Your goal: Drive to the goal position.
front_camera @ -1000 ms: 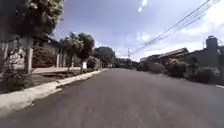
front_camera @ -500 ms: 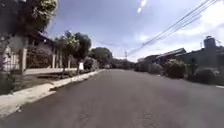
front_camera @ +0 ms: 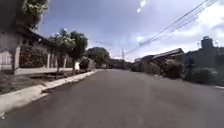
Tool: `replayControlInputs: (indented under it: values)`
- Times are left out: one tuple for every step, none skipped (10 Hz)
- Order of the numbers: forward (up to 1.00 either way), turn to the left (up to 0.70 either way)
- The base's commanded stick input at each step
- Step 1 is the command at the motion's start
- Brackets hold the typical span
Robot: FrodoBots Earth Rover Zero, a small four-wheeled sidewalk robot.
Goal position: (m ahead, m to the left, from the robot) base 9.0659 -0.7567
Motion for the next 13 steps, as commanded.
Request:
replayControlInputs:
  values:
    - [0.45, 0.0]
    - [0.45, 0.0]
    - [0.45, 0.0]
    - [0.45, 0.0]
    - [0.45, 0.0]
    - [0.45, 0.0]
    - [0.45, 0.0]
    - [0.45, 0.0]
    - [0.45, 0.0]
    - [0.45, 0.0]
    - [0.45, 0.0]
    - [0.45, 0.0]
    - [0.45, 0.0]
